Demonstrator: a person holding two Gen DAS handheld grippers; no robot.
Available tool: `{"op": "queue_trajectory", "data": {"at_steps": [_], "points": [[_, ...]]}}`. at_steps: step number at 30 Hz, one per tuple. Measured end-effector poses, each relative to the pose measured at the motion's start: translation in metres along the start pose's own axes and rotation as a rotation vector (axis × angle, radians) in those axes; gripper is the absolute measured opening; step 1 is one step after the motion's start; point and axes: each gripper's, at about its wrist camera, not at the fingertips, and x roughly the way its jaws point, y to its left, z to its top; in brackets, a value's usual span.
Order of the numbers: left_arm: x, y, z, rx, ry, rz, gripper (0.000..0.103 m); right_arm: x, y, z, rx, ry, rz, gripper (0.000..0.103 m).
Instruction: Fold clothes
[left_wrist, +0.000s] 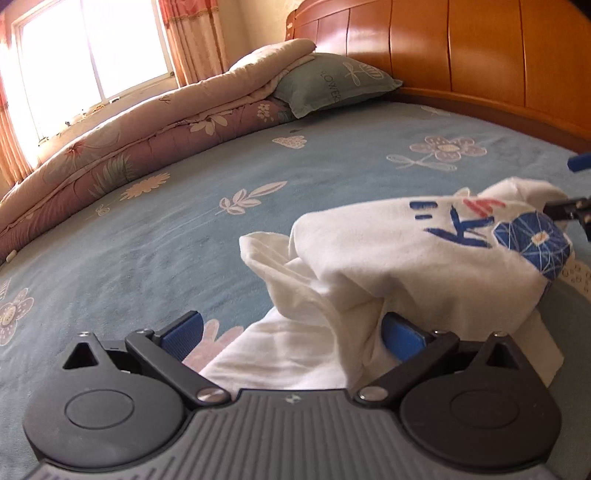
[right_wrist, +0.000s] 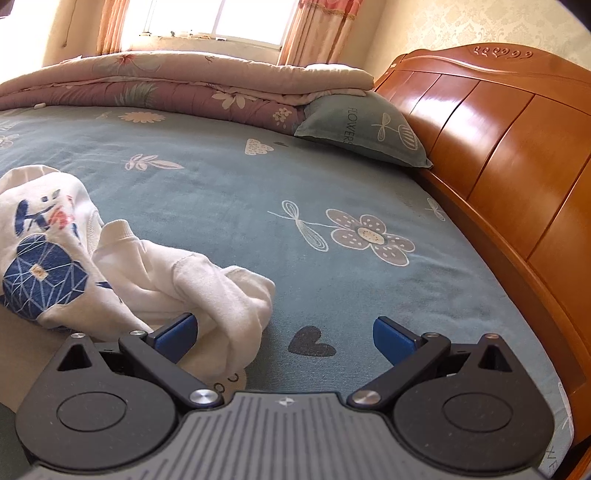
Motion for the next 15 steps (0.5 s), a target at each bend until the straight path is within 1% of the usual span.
{"op": "queue_trajectory", "data": {"at_steps": [6,9,10,12,15], "points": [[-0.005,0.012,-0.004,0.037,0.037,0.007,0.102,0.0,-0.001,-0.002,0.002,0.005,0.004,0.103],[-0.008,0.011,-0.002,0.006,0.01,-0.061,0.102,0.003,-0.002,-0.002,0.013,0.012,-0.001,0.103],[-0.006,0.008,-0.001,0.014,0.004,-0.059,0.102,0.004,-0.003,-0.002,0.019,0.014,-0.003,0.103],[0.005,0.005,0.001,0.042,0.023,0.0,0.102,0.005,-0.001,-0.002,0.027,0.017,0.003,0.103],[0.02,0.012,0.004,0.03,0.066,0.08,0.103,0.002,0.003,0.0,0.011,0.01,0.012,0.103]]}}
